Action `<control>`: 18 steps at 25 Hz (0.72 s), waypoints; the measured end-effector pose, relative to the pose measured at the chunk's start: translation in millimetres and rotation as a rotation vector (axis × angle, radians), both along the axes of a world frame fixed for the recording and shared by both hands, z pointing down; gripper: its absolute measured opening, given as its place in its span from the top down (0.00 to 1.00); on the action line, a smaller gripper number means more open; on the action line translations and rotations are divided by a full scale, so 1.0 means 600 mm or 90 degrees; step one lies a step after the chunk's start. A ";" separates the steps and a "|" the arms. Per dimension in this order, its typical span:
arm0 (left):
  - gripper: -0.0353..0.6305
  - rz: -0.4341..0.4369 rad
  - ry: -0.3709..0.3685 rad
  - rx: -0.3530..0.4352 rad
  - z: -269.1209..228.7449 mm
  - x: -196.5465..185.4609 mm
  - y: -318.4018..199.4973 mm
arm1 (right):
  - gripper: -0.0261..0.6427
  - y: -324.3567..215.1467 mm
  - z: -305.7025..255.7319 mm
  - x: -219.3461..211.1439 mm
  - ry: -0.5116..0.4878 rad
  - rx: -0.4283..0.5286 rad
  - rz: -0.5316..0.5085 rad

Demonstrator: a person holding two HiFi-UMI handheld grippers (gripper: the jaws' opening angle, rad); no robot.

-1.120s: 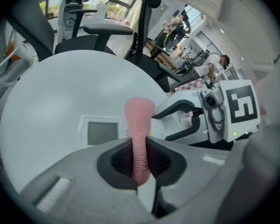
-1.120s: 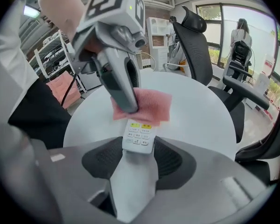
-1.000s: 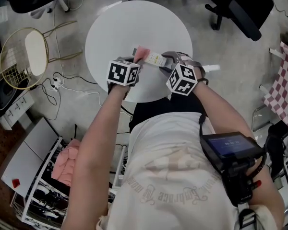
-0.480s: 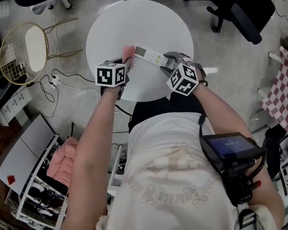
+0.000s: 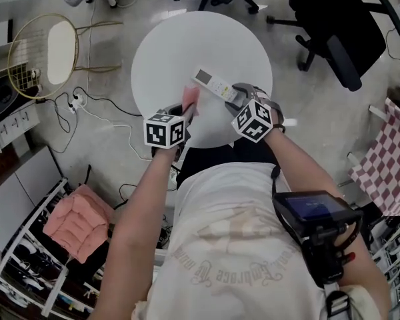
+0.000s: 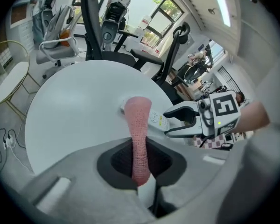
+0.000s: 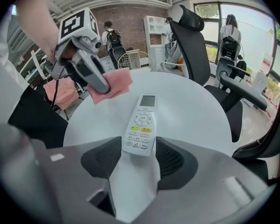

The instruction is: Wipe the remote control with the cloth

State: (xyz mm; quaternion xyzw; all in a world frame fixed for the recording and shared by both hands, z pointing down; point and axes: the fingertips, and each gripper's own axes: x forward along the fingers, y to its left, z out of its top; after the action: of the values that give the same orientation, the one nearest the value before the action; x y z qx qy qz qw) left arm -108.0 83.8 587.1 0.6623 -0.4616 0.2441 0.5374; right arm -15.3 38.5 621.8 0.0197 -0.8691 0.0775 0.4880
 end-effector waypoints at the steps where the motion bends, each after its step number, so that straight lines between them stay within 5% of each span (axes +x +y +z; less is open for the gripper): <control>1: 0.90 -0.012 0.000 0.001 -0.005 0.004 0.010 | 0.60 -0.001 -0.006 0.002 -0.005 0.000 -0.005; 6: 0.90 -0.089 -0.006 0.008 -0.019 0.011 0.055 | 0.65 -0.017 -0.041 0.007 -0.040 0.007 -0.022; 12: 0.90 -0.155 -0.021 0.041 -0.055 0.021 0.099 | 0.95 -0.030 -0.088 0.029 -0.081 0.015 0.005; 18: 0.90 -0.181 -0.033 0.099 -0.096 0.016 0.121 | 0.95 -0.036 -0.150 0.043 -0.138 0.002 0.044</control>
State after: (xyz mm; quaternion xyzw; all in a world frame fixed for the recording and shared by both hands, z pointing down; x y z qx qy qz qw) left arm -98.4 156.7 529.6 0.6235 -0.5815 0.1460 0.5018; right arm 10.8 16.7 531.6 0.0423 -0.9158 0.0946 0.3880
